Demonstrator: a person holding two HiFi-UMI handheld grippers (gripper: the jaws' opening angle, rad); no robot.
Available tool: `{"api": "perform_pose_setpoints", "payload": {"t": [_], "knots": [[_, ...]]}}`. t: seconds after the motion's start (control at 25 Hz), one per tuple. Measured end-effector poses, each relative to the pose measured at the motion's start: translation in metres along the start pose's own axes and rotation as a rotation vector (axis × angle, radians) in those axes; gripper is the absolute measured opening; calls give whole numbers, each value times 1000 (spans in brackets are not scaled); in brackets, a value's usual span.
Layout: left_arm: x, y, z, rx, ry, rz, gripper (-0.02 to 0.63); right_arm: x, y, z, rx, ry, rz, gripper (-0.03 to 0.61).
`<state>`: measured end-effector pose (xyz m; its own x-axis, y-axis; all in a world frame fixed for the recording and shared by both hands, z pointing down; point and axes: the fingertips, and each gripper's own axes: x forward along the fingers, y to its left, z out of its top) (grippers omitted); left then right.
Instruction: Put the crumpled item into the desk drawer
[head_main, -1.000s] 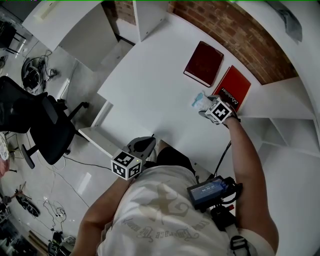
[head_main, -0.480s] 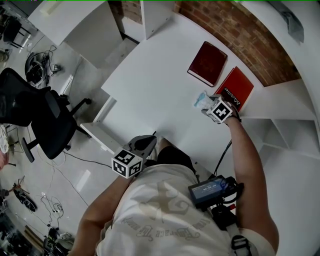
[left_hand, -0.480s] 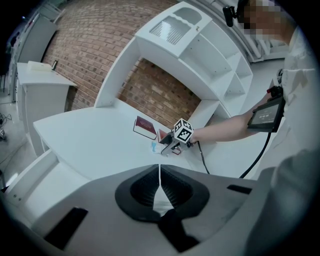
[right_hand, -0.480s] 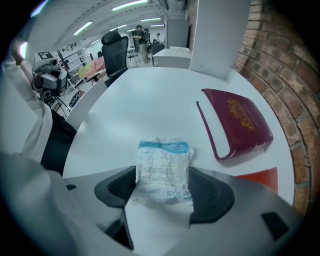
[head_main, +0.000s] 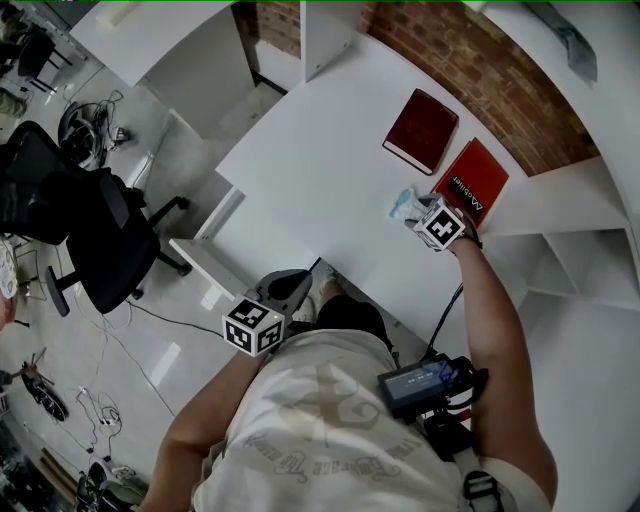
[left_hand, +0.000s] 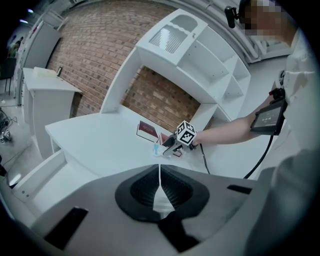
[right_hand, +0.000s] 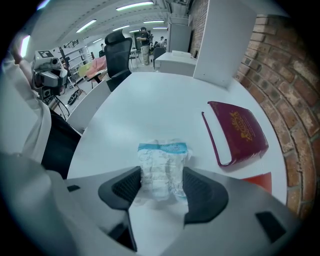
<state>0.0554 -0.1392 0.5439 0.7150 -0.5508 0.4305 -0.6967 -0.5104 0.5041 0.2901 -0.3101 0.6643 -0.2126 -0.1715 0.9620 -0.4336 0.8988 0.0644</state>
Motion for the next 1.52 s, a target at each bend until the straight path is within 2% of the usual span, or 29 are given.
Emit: {"api": "perform_pose_setpoints", "payload": {"t": [0.32, 0.64, 0.88, 1.16, 1.52], "knots": [[-35, 0, -7, 4, -41, 29, 28, -13, 29, 27, -38, -35, -7, 278], [-72, 5, -13, -12, -105, 97, 28, -16, 56, 59, -102, -60, -2, 278], [-95, 2, -21, -13, -131, 131, 28, -13, 77, 83, -162, -68, 18, 278], [-135, 18, -31, -52, -179, 218, 28, -9, 107, 124, -238, -95, 49, 278], [-163, 29, -43, -82, -209, 264, 28, 3, 147, 171, -333, -106, 90, 278]]}}
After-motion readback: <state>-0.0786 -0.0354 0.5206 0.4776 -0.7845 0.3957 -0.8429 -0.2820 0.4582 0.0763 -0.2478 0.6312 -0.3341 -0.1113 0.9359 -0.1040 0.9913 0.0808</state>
